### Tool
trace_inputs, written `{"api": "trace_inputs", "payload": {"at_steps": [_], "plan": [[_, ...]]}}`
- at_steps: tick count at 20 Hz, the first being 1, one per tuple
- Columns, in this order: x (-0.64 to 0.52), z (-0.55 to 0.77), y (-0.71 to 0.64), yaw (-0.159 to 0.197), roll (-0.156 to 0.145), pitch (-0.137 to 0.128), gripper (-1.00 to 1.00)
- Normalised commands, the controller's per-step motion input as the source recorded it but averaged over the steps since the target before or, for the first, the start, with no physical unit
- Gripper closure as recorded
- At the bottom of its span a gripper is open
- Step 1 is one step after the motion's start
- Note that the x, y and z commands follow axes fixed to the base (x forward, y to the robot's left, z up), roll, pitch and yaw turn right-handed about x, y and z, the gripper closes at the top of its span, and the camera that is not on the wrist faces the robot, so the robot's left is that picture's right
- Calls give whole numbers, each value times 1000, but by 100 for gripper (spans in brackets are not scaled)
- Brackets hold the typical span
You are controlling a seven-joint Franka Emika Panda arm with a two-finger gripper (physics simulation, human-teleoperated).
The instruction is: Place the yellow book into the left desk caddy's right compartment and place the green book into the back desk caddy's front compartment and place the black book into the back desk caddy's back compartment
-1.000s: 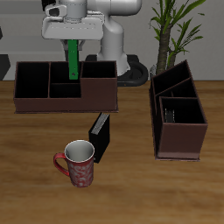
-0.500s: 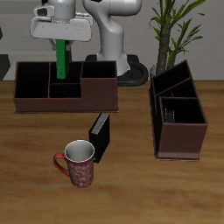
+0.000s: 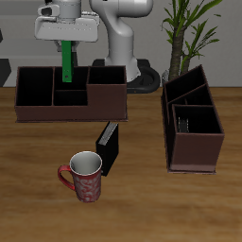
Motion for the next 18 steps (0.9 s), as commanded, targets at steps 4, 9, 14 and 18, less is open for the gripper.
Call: {"api": "trace_inputs", "payload": {"at_steps": [4,9,14,18], "plan": [[-298,52,-231,20,-57,-6,100],[-103,-102,-107,15,-62,74,100],[7,-54,-37,265,-111,5,100],[-76,-3,149,376,-43,-9,100]]}}
